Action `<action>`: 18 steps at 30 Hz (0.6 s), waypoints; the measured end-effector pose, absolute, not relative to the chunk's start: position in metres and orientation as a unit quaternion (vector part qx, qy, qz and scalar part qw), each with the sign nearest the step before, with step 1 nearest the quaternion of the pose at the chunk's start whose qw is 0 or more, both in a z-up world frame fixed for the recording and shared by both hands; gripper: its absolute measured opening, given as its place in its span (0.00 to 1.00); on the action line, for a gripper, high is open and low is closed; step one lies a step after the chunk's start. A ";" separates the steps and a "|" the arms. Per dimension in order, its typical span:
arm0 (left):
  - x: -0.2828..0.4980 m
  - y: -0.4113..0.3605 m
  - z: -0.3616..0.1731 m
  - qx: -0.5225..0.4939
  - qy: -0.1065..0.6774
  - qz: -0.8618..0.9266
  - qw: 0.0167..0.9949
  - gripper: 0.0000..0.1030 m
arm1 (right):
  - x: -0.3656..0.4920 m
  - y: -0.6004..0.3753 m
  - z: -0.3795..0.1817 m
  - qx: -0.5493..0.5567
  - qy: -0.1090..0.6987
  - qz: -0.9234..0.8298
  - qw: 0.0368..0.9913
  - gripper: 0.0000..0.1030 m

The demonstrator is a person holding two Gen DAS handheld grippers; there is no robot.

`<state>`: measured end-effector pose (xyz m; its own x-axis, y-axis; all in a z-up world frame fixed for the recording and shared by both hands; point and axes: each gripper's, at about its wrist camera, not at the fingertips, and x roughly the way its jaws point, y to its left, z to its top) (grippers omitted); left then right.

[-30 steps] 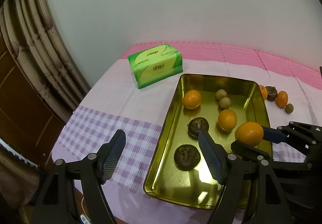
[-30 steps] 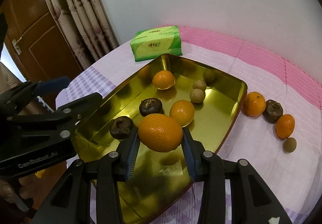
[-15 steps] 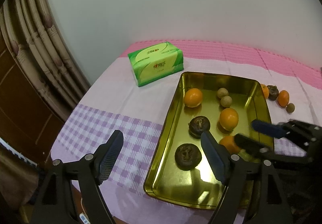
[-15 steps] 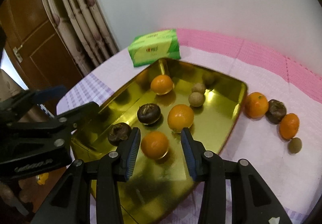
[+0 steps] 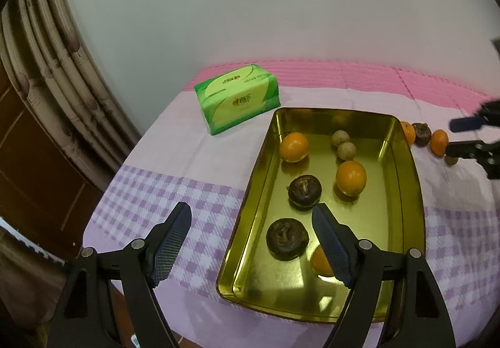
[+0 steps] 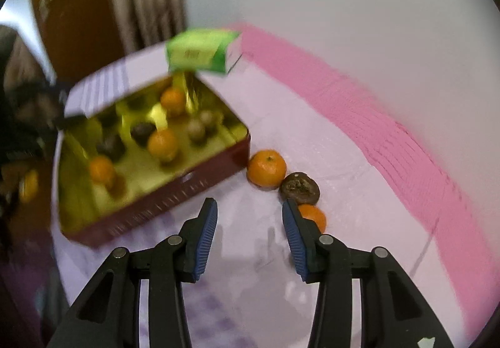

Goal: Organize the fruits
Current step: 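Return the right gripper to the pile and grasp another mandarin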

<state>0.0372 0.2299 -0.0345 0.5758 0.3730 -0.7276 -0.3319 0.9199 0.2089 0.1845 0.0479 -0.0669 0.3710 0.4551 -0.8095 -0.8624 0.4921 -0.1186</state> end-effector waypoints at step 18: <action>0.048 0.227 -0.048 0.025 0.441 0.191 0.877 0.78 | 0.244 0.125 -0.112 -0.438 0.396 0.479 0.650 0.36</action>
<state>0.0477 0.2270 -0.0480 0.5381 0.3577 -0.7633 -0.3137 0.9254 0.2125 0.2440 0.1250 -0.1118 0.2277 0.2757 -0.9339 -0.9692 0.1569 -0.1900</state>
